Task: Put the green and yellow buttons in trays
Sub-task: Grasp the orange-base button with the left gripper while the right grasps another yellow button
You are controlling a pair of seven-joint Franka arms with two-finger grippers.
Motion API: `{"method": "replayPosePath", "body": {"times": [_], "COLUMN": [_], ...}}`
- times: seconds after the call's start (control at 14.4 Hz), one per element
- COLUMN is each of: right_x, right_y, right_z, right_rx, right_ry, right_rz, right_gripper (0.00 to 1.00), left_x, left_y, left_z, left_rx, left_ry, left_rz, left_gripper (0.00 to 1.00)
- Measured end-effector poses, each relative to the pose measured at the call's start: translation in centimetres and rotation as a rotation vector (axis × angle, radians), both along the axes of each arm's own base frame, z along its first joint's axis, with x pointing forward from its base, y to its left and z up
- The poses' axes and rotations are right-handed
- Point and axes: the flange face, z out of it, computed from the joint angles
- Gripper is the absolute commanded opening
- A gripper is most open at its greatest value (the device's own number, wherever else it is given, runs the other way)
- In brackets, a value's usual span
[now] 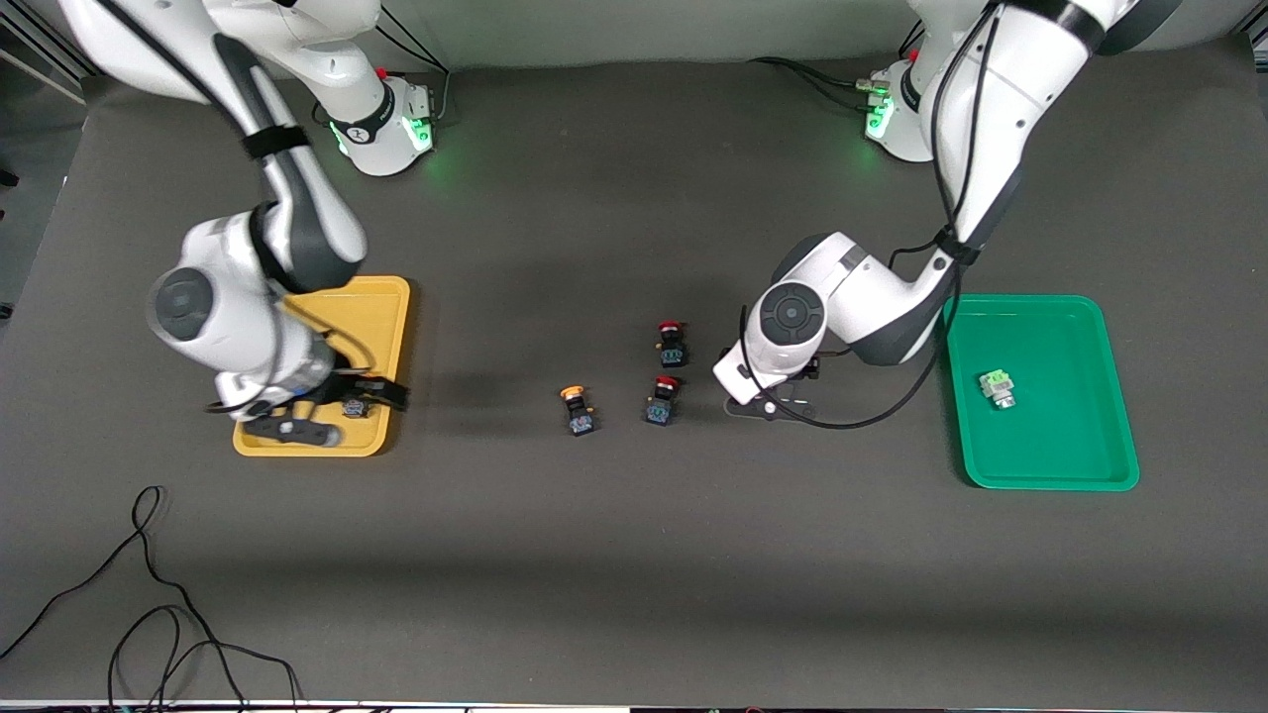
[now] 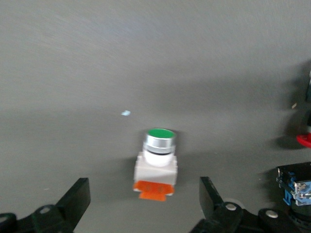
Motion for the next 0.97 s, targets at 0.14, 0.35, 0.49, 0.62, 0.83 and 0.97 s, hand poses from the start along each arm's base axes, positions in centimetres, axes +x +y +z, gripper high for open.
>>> {"method": "replayPosePath", "body": {"times": [0.14, 0.35, 0.49, 0.62, 0.83, 0.97], "right_x": [-0.2, 0.9, 1.4, 0.9, 0.1, 0.4], "right_y": [6.1, 13.0, 16.2, 19.4, 22.4, 22.6], "right_z": [-0.1, -3.1, -7.0, -11.0, -14.1, -13.9], "right_rx": [0.008, -0.050, -0.084, -0.124, -0.140, -0.136], "right_ry": [0.003, -0.016, -0.013, -0.011, -0.007, -0.013], "right_rz": [-0.067, -0.141, -0.141, -0.126, -0.121, -0.123], "right_gripper": [1.00, 1.00, 1.00, 1.00, 1.00, 1.00], "left_x": [-0.7, -0.8, -0.5, 0.1, 2.4, 4.7], "left_y": [-0.7, -0.6, -0.2, 0.3, 2.6, 6.1], "left_z": [-1.3, -1.9, -2.0, -1.7, 0.7, 5.8], "left_rx": [0.001, 0.007, 0.012, 0.012, 0.019, 0.026], "left_ry": [0.019, 0.026, 0.023, 0.018, 0.014, 0.056], "left_rz": [-0.014, 0.002, 0.025, 0.049, 0.124, 0.201], "left_gripper": [0.64, 0.28, 0.21, 0.21, 0.20, 0.20]}}
